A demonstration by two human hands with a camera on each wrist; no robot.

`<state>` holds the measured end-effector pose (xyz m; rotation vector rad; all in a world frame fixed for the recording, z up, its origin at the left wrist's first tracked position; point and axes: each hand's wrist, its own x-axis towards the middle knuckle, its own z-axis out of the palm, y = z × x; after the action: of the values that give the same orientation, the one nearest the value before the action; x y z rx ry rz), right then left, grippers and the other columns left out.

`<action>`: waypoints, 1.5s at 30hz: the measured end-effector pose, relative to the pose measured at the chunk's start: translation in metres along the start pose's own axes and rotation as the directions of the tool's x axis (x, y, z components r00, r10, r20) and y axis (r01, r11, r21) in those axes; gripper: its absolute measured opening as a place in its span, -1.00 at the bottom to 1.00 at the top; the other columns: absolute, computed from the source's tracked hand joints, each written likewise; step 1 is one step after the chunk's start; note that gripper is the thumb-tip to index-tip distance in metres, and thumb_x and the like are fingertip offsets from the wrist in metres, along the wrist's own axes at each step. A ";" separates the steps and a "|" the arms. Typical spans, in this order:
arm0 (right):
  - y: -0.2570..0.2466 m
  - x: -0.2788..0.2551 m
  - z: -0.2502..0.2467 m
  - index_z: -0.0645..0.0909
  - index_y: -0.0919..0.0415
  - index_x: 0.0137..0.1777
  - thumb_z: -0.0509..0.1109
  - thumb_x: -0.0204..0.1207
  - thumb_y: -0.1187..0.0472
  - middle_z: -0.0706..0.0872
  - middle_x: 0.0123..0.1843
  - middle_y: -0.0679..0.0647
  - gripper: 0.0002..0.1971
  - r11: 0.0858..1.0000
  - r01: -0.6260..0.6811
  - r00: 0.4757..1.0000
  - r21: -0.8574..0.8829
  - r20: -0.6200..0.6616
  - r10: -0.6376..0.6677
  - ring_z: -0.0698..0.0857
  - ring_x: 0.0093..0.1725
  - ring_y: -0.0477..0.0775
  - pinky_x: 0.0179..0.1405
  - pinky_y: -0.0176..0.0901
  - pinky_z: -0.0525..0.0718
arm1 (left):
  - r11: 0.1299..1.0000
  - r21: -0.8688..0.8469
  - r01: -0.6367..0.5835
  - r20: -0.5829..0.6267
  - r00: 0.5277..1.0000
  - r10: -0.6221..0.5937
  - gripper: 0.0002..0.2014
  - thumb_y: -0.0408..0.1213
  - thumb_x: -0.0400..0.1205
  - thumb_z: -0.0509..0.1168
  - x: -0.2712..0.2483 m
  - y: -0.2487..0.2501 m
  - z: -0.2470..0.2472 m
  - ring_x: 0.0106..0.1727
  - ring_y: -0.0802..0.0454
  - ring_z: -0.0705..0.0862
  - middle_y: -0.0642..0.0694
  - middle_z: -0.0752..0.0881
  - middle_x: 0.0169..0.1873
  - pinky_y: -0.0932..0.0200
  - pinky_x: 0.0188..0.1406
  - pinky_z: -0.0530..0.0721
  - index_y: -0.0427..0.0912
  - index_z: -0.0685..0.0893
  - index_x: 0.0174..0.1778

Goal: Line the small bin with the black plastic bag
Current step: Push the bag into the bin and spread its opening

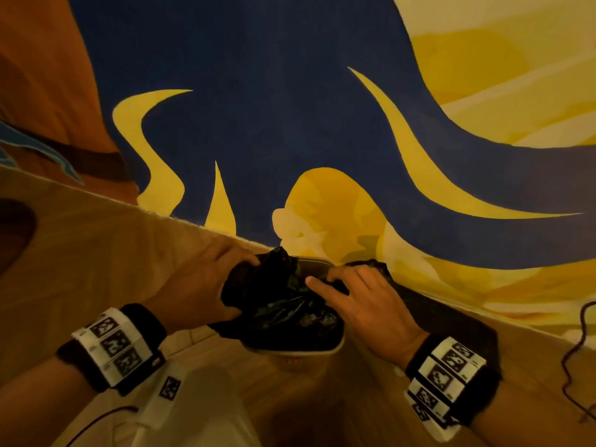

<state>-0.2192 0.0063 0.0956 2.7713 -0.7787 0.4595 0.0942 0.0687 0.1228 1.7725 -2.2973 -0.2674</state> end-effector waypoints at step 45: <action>-0.019 -0.082 0.010 0.84 0.00 0.10 -0.25 0.71 -0.38 -0.39 0.80 -0.23 -0.18 0.842 -0.519 0.612 0.145 0.751 0.249 0.04 0.81 0.06 0.61 0.12 0.41 | 0.304 -0.478 0.824 0.820 0.543 -0.181 -0.18 0.37 0.34 0.52 0.014 -0.052 0.067 0.42 -0.17 0.66 -0.08 0.67 0.45 -0.15 0.52 0.54 0.17 0.52 0.50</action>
<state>-0.2727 0.0577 0.0551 3.0957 -1.6510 -0.5510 0.1197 0.0426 0.0454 1.8734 -1.0860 -2.0466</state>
